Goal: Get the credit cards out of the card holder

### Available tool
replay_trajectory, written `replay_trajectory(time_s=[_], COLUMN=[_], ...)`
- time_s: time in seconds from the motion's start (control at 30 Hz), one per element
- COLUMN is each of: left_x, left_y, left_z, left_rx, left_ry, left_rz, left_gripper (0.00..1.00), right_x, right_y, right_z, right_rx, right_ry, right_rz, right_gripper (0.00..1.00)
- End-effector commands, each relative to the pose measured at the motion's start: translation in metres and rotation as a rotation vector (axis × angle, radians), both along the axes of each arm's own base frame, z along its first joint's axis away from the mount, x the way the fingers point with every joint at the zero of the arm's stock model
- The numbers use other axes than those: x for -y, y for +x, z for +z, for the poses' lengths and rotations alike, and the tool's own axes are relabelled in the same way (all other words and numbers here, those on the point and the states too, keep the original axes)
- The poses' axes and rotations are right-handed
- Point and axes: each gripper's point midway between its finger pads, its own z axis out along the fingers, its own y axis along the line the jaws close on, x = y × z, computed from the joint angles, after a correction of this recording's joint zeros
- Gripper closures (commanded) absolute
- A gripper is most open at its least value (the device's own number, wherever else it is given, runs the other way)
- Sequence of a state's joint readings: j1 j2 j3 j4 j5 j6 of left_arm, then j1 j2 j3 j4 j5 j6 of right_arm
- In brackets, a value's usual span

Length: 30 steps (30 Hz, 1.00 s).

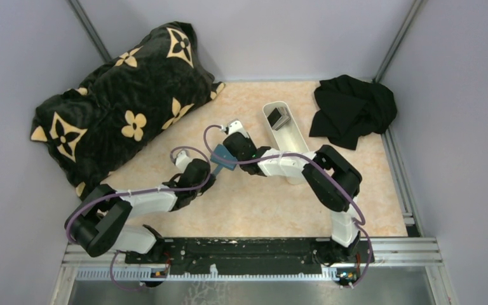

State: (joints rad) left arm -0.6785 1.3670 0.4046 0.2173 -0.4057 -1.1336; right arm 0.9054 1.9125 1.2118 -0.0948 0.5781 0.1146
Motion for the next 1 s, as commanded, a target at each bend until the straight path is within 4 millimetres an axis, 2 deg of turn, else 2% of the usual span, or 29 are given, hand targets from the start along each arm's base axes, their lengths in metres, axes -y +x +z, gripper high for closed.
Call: replay_trajectory(time_s=[0.0,0.07,0.2,0.3,0.63,0.97], left_x=[-0.007,-0.008,-0.010,-0.009,-0.012,-0.015], left_y=[-0.005,-0.005,-0.006,-0.006,-0.008,-0.009], left_z=[-0.008,-0.009,-0.010,-0.009,-0.008,-0.001], left_rx=[-0.018,-0.021,-0.020,-0.005,0.000,0.021], left_ry=[0.030,0.033,0.026,0.009,0.001,-0.011], left_rz=[-0.011,-0.006,0.001,-0.009,-0.005,-0.007], left_gripper=[1.00,1.00,1.00,1.00,1.00,1.00], right_x=[-0.019,-0.024,-0.042,-0.056,-0.086,-0.087], right_y=[0.013,0.009,-0.010,-0.024,-0.042,-0.040], right_z=[0.033,0.034,0.042,0.045,0.037,0.012], right_rx=[0.061,0.060,0.044,0.046,0.072,0.068], right_ry=[0.084,0.110,0.201,0.239,0.184,0.119], right_rz=[0.028,0.066,0.175,0.238,0.364,0.384], right_gripper=[0.70,0.68,0.50,0.44,0.41,0.40])
